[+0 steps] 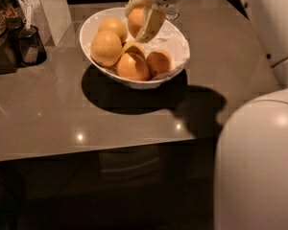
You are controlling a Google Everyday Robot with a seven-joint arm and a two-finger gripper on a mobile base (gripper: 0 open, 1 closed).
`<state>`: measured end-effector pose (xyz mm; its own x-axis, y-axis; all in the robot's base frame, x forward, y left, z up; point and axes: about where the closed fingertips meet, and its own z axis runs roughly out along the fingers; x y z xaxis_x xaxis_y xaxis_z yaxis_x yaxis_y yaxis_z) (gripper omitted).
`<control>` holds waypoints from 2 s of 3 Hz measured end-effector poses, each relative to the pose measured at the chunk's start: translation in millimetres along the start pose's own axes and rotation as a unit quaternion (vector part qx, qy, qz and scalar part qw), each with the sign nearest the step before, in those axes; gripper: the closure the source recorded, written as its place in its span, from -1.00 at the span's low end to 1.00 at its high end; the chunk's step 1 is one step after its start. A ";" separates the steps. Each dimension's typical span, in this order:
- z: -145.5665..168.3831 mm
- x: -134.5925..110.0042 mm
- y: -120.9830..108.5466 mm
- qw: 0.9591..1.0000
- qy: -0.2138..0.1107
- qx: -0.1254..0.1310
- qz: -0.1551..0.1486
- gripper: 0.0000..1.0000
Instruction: Pick orange from white bowl
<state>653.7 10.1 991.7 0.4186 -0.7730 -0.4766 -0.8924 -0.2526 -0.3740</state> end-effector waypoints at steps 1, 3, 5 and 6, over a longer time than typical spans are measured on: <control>-30.1 -16.6 9.3 0.999 -0.006 0.034 -0.001 1.00; -84.9 -76.9 70.2 0.985 -0.107 0.132 0.007 1.00; -101.3 -51.9 146.7 0.968 -0.117 0.200 0.100 1.00; -102.8 -30.0 173.7 0.960 -0.107 0.215 0.141 1.00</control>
Offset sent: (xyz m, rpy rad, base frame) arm -0.1209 -0.0401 0.0613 0.3537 -0.1309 -0.0618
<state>468.8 -70.4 1022.8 0.2375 -0.6261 -0.7427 -0.8422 0.2482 -0.4787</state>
